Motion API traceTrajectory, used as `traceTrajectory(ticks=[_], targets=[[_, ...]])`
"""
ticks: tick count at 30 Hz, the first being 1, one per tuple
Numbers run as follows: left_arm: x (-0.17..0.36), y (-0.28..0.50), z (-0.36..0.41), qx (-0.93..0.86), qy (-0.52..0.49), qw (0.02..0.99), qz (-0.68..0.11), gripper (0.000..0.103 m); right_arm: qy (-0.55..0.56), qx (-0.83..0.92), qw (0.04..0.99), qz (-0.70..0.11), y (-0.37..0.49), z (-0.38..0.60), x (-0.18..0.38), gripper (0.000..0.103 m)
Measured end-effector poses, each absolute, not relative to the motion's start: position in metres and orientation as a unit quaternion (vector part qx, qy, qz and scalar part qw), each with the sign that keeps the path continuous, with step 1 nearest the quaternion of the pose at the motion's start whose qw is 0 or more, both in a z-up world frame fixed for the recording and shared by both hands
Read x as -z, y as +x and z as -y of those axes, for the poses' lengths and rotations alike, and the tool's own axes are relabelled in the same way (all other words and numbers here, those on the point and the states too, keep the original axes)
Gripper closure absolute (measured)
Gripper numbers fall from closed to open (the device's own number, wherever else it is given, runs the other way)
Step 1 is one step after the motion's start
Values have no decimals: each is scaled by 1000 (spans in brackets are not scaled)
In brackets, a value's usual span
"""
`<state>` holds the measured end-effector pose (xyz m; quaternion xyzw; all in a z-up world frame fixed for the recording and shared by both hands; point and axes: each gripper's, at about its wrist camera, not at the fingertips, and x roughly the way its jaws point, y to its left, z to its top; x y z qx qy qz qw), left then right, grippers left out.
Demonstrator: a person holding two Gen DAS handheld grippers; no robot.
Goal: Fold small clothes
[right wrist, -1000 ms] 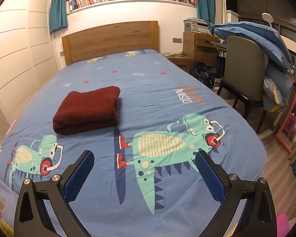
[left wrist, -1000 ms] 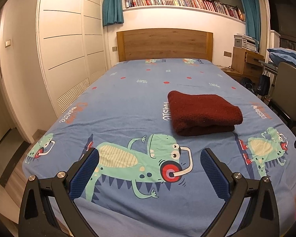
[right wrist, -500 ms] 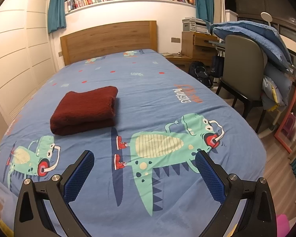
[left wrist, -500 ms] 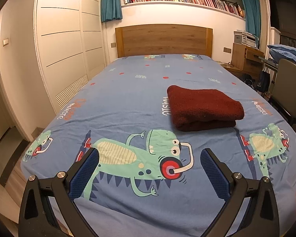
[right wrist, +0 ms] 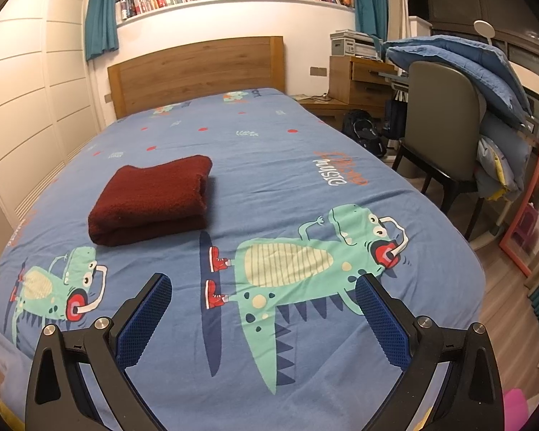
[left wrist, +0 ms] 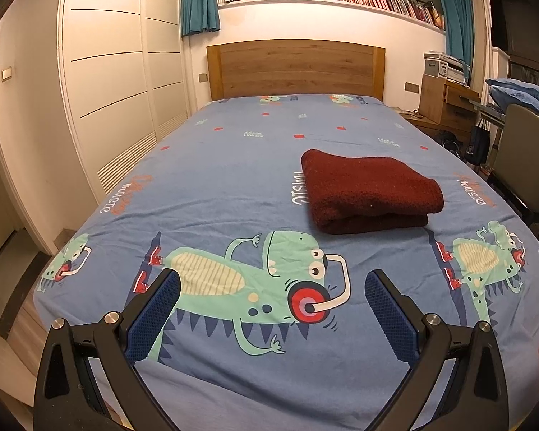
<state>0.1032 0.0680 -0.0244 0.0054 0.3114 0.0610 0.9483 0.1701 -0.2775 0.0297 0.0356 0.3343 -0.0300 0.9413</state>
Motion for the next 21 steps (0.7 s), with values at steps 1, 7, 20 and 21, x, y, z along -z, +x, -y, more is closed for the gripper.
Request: traceTrajectory(ticks=[1, 7, 20, 21], targets=[[24, 103, -68, -61, 5, 948, -312, 2, 36, 30, 941, -334, 170, 277, -30, 1], [25, 103, -68, -61, 2, 948, -312, 2, 36, 33, 941, -334, 171, 279, -28, 1], [26, 101, -65, -58, 3, 948, -313, 2, 37, 33, 941, -334, 172, 281, -27, 1], [26, 102, -64, -58, 3, 948, -314, 2, 37, 33, 941, -335, 172, 281, -27, 1]])
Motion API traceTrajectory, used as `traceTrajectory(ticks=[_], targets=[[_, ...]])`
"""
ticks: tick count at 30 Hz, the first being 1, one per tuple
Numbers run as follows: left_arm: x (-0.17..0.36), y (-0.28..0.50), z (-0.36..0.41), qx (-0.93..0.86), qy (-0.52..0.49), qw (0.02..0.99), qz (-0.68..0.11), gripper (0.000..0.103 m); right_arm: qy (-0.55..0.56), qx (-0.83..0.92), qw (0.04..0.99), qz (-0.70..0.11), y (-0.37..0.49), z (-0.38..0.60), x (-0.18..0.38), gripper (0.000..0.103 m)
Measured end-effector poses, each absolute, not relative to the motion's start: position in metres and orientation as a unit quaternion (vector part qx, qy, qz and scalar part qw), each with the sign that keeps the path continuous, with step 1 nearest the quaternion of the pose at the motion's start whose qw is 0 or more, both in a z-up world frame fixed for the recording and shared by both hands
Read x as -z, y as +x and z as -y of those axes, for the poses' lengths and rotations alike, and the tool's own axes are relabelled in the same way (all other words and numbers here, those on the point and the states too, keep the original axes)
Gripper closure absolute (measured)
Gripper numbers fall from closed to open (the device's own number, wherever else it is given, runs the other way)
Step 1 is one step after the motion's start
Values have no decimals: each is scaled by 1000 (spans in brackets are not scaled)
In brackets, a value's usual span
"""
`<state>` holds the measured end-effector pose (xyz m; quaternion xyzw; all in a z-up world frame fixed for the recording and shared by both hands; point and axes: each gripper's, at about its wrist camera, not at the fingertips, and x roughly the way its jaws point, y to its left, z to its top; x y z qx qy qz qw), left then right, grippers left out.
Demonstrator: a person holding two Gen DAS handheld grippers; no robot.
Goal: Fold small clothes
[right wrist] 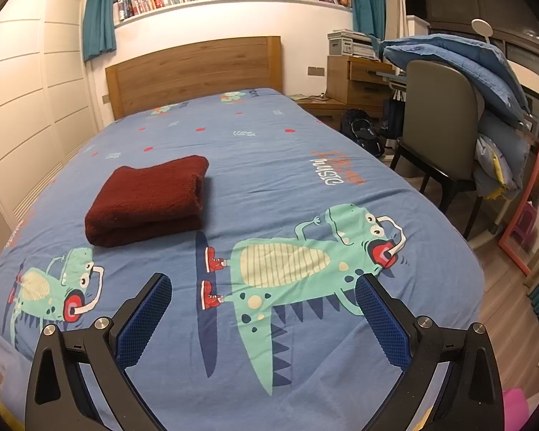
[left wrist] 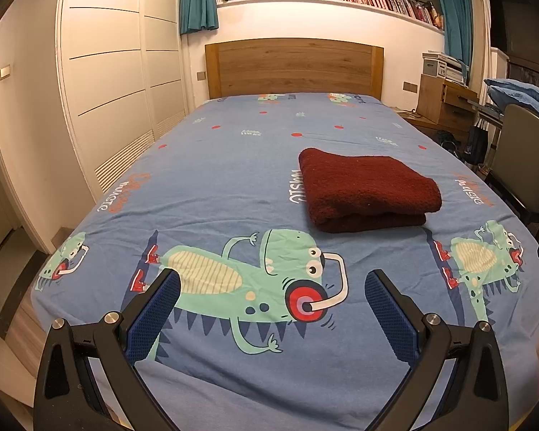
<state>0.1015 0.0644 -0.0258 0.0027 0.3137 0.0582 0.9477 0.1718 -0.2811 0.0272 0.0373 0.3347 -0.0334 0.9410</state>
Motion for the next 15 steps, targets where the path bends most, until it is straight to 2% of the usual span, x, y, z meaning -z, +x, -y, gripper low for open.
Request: traceTrajectory(ticks=[15], targets=[[27, 102, -64, -55, 1, 947, -316, 2, 38, 34, 941, -335, 171, 282, -25, 1]])
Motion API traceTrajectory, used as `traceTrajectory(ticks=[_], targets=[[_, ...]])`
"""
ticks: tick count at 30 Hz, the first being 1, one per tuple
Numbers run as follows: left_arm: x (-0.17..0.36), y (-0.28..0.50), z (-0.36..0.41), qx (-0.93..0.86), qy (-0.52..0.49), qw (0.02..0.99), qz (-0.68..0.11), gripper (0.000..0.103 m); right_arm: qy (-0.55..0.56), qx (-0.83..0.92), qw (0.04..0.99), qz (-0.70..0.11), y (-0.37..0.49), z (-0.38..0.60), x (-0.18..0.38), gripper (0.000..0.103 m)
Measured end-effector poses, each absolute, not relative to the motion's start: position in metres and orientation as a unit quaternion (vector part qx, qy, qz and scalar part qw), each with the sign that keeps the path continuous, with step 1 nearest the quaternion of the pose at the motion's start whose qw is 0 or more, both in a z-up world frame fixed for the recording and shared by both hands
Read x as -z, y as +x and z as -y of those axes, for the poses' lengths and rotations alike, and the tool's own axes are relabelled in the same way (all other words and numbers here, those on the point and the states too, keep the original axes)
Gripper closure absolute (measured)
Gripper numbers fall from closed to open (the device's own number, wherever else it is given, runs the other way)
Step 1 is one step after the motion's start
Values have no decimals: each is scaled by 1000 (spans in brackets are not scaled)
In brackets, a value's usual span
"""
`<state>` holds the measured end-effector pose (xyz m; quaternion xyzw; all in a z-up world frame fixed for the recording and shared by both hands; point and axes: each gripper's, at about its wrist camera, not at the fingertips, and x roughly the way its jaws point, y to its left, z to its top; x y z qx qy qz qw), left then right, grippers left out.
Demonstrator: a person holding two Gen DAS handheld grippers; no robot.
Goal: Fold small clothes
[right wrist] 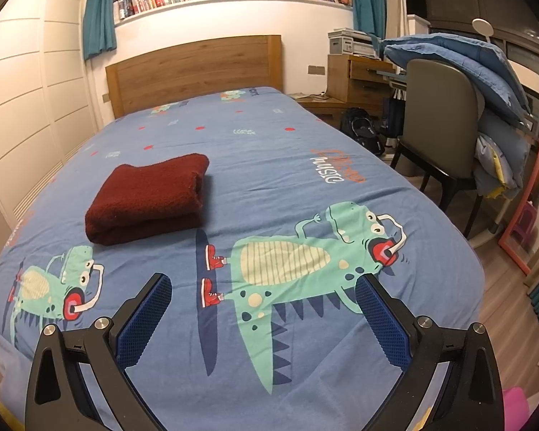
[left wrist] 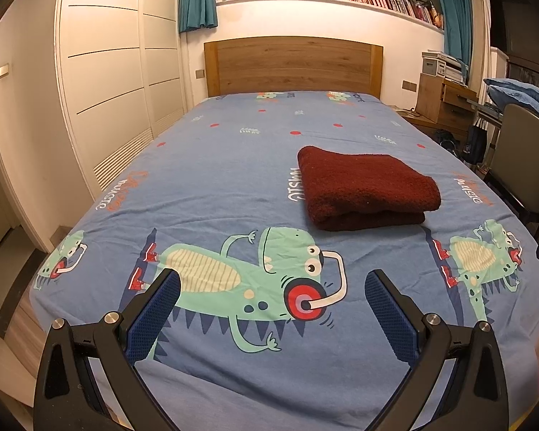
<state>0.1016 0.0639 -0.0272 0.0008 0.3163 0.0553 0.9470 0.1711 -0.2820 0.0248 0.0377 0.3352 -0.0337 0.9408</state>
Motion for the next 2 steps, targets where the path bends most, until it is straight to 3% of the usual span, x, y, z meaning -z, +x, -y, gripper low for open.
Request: traceTrajectory(ticks=[2], targets=[[28, 102, -64, -55, 0, 947, -317, 2, 38, 33, 941, -336, 171, 282, -25, 1]])
